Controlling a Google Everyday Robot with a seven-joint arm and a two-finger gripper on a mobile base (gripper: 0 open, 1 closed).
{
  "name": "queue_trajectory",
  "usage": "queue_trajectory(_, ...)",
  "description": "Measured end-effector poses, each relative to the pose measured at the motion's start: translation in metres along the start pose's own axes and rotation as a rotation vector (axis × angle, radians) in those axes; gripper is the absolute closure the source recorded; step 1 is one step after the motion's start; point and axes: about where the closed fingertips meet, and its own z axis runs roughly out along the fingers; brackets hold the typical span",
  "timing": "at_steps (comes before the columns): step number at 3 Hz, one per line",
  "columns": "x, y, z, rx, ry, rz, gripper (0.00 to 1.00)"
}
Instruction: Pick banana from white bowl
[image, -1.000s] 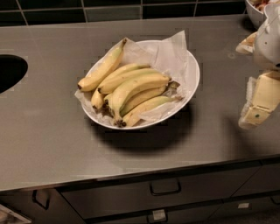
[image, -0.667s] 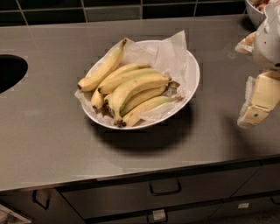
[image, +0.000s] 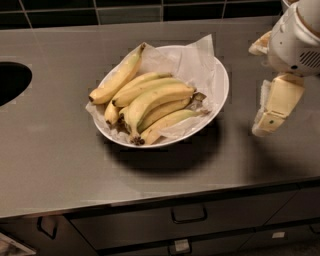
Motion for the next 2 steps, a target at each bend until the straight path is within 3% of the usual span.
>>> queue_trajectory(2, -0.066, -0.014, 0.031, -0.066, -0.078, -0.159, 0.0)
